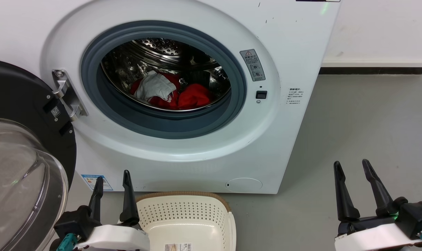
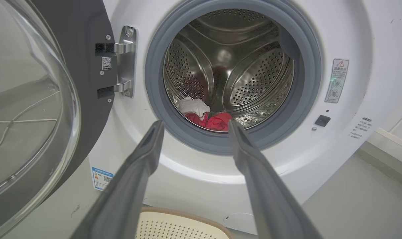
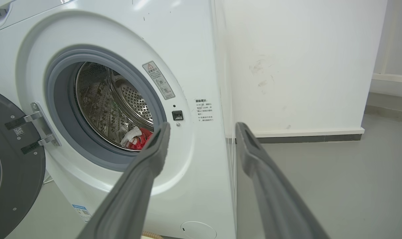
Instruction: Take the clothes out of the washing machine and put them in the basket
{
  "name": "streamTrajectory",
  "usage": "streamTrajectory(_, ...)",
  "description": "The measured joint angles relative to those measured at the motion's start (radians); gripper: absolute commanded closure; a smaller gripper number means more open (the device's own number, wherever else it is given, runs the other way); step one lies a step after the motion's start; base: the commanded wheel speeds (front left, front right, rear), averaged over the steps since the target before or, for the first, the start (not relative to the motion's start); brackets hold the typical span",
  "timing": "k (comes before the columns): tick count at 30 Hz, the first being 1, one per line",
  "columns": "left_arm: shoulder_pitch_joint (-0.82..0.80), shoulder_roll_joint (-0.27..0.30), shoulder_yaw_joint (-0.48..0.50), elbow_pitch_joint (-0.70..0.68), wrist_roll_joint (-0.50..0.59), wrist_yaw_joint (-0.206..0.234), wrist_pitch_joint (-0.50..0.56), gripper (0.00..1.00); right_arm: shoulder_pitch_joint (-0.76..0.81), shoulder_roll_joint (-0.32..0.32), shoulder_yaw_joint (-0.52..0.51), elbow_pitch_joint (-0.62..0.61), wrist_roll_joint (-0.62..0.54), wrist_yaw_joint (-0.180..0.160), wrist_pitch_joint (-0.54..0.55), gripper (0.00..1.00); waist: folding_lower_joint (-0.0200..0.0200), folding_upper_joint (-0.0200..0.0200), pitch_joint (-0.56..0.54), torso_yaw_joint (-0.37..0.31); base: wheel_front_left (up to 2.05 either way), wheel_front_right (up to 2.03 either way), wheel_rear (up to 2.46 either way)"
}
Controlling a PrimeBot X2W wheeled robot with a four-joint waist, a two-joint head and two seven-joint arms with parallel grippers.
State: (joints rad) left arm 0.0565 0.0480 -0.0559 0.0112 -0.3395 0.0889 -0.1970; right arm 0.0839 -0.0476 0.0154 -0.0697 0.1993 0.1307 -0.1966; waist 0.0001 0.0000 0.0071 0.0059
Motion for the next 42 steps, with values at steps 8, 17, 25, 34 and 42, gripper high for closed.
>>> streamTrajectory(8, 0.007, 0.000, -0.004, 0.002, 0.058, 0.008, -0.018, 0.00, 0.010, 0.000, 0.002, -0.005, -0.067, 0.000, -0.016, 0.00, 0.0000, 0.0000, -0.001, 0.001, 0.00, 0.00, 0.00)
streamTrajectory(17, 0.019, 0.001, -0.012, 0.007, 0.129, 0.017, -0.036, 0.00, 0.021, 0.000, 0.011, -0.009, -0.143, 0.000, -0.036, 0.00, -0.0001, 0.0000, 0.000, 0.000, 0.00, 0.00, 0.00)
streamTrajectory(25, 0.026, 0.001, -0.018, 0.012, 0.180, 0.025, -0.051, 0.00, 0.027, 0.000, 0.017, -0.010, -0.200, 0.000, -0.051, 0.00, -0.0001, 0.0000, -0.003, -0.001, 0.00, 0.00, 0.00)
streamTrajectory(34, 0.038, 0.001, -0.026, 0.016, 0.230, 0.030, -0.063, 0.00, 0.039, 0.000, 0.022, -0.016, -0.258, 0.000, -0.067, 0.00, -0.0001, 0.0000, -0.008, 0.002, 0.00, 0.00, 0.00)
streamTrajectory(42, 0.040, 0.001, -0.021, 0.024, 0.221, 0.030, -0.064, 0.00, 0.040, -0.001, 0.022, -0.008, -0.250, 0.000, -0.067, 0.00, -0.0001, 0.0000, -0.011, -0.001, 0.00, 0.00, 0.00)
